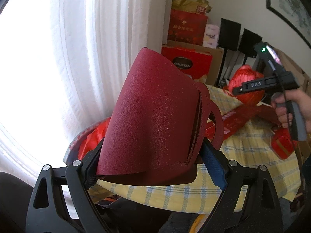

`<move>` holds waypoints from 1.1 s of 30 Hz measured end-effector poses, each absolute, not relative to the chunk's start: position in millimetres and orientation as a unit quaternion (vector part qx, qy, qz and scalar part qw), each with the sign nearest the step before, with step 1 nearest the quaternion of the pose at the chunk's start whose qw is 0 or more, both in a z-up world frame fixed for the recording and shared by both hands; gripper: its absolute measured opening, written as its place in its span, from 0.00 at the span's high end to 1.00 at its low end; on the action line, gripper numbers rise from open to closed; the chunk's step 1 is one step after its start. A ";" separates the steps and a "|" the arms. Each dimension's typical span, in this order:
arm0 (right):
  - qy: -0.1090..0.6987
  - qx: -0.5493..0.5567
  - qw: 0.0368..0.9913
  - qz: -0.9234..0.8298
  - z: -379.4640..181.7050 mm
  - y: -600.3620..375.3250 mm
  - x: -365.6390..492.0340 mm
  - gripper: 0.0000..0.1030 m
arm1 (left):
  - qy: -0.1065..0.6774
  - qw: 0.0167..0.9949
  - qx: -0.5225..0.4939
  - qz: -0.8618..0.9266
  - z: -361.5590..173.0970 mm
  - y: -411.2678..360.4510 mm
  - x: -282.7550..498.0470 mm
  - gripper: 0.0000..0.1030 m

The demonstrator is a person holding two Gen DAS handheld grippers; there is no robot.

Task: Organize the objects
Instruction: 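Grasp the red raffia ball with the right tool while the left tool holds the dark red bag, then lift the red raffia ball with the right tool while the left tool carries the dark red bag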

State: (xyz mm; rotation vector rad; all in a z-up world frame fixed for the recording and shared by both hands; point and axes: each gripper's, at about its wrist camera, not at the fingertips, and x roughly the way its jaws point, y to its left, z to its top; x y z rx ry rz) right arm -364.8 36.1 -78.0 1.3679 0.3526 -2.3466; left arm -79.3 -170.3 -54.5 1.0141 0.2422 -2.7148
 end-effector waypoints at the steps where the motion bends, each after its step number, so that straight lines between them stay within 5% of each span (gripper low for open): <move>1: 0.129 0.482 0.204 -0.842 -70.8 36.2 -358.8 0.07 | 0.082 0.115 0.344 -0.928 -52.0 -167.8 -78.3 0.13; 12: 0.127 0.421 0.247 -0.864 -0.6 61.2 -273.3 0.07 | 0.068 0.088 0.306 -0.945 -14.8 -135.7 -58.2 0.13; 21: 0.106 0.395 0.253 -0.877 9.7 101.8 -224.7 0.07 | 0.052 0.067 0.288 -0.954 23.7 -110.7 -40.1 0.13; 33: 0.090 0.360 0.250 -0.894 2.3 132.1 -141.8 0.07 | 0.131 -0.009 0.298 -0.946 48.5 -108.5 -35.3 0.13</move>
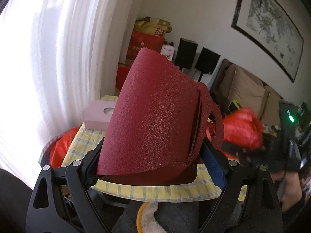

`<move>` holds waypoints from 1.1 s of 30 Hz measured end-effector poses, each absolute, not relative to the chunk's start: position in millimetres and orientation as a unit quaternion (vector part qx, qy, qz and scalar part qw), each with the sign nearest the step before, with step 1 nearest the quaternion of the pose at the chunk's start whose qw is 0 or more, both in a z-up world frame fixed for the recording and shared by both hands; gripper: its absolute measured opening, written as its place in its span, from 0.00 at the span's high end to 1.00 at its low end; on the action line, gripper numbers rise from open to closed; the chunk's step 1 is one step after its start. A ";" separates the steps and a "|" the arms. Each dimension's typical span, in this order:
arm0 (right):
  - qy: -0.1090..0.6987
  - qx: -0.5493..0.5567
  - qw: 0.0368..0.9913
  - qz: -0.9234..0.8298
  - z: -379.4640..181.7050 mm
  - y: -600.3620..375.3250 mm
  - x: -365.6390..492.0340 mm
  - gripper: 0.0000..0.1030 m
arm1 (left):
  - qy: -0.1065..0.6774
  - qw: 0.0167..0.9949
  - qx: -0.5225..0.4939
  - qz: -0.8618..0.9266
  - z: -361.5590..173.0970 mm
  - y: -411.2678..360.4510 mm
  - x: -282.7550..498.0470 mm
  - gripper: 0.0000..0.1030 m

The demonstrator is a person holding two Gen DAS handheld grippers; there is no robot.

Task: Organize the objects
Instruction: 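Lift the red raffia ball with the right tool while the left tool carries the dark red bag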

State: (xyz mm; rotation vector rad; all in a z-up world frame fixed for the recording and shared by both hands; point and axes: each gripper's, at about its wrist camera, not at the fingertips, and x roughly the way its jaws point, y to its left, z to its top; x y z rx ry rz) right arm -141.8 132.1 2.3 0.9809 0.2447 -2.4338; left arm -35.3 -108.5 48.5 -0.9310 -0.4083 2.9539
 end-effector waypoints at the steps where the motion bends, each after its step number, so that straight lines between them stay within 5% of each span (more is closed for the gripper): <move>1: 0.085 0.360 0.254 -0.894 -0.2 134.2 -136.6 0.07 | -0.126 0.005 -0.299 0.946 49.8 -107.8 -37.0 0.13; 9: 0.034 0.333 0.222 -0.916 -8.1 164.4 -98.1 0.08 | -0.123 -0.020 -0.285 0.950 56.1 -106.7 -27.7 0.14; 33: 0.051 0.308 0.242 -0.919 -55.4 132.9 -43.7 0.08 | -0.072 -0.073 -0.296 0.950 22.7 -83.3 -35.0 0.17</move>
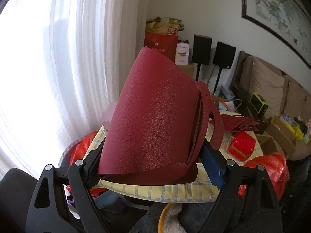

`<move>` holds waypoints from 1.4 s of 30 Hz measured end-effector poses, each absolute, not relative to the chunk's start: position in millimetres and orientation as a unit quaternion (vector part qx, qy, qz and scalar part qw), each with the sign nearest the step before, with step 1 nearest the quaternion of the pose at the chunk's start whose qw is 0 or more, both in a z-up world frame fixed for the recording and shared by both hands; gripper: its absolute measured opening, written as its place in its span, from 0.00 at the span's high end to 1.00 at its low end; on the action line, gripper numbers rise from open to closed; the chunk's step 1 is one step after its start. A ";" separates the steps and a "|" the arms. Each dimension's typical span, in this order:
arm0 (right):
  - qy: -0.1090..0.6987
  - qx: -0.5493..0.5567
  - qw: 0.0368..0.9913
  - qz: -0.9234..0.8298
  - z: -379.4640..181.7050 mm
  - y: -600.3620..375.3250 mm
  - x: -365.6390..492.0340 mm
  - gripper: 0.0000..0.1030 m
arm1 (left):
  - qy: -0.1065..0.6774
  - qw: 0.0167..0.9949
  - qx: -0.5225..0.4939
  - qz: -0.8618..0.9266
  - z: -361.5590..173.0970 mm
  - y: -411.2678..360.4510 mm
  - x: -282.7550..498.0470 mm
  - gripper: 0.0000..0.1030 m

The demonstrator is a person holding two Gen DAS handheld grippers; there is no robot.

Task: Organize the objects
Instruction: 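Lift the red raffia ball with the right tool while the left tool carries the dark red bag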

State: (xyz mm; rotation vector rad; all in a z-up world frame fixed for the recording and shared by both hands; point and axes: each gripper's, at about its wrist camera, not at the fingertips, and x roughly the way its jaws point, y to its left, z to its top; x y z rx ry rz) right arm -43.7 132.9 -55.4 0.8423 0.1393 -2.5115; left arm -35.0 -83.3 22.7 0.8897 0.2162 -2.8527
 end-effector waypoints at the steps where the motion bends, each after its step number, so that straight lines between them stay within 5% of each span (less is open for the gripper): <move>1: 0.052 0.308 0.246 -0.918 -56.2 133.6 -44.7 0.08 | 0.072 0.073 0.297 -0.949 21.5 -83.2 -35.8 0.17; 28: -0.029 0.301 0.251 -0.920 -49.6 249.0 -58.6 0.08 | 0.020 0.091 0.319 -0.943 27.6 -35.5 -52.4 0.17; 42: -0.055 0.287 0.193 -0.937 -24.2 308.2 -65.3 0.08 | 0.043 0.164 0.275 -0.946 57.8 -87.9 -33.4 0.17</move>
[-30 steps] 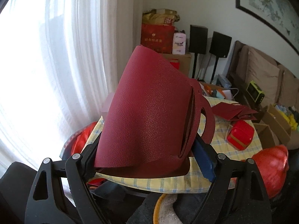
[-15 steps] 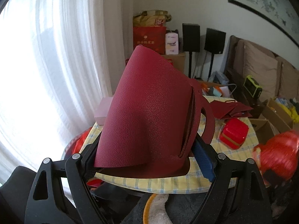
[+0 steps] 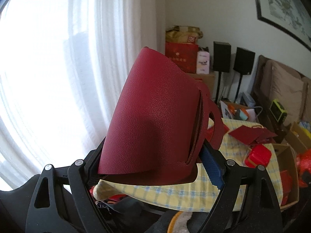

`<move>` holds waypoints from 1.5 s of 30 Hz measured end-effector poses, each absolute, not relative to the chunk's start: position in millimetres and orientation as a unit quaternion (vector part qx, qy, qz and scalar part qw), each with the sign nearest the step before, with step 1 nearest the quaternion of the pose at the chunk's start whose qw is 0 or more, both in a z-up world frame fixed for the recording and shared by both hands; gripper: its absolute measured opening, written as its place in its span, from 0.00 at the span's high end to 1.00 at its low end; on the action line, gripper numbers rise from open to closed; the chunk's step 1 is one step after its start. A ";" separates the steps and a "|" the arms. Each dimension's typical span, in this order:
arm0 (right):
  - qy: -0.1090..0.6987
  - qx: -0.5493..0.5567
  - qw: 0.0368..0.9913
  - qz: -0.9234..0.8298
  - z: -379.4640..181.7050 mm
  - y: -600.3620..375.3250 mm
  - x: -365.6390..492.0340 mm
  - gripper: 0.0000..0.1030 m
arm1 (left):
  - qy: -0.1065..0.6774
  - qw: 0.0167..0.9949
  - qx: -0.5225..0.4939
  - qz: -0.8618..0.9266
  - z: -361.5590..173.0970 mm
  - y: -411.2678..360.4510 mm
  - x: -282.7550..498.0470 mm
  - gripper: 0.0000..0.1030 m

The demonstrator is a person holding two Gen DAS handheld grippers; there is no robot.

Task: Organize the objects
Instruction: 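Lift the red raffia ball with the right tool while the left tool carries the dark red bag, then turn with the dark red bag and raffia ball toward the cardboard box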

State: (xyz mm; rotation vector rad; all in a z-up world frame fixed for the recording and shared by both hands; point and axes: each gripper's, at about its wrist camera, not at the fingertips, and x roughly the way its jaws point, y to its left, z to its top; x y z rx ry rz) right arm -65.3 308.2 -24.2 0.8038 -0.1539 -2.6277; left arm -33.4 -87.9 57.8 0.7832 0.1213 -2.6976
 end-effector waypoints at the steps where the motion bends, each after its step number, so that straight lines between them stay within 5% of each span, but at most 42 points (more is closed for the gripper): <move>1: -0.055 0.285 0.192 -0.937 -23.4 309.6 -64.4 0.08 | 0.044 0.165 0.274 -0.946 58.4 -89.7 -33.1 0.17; 45: -0.080 0.257 0.077 -0.960 15.6 400.8 -50.9 0.07 | 0.004 -0.015 0.226 -0.974 132.0 32.5 -38.0 0.16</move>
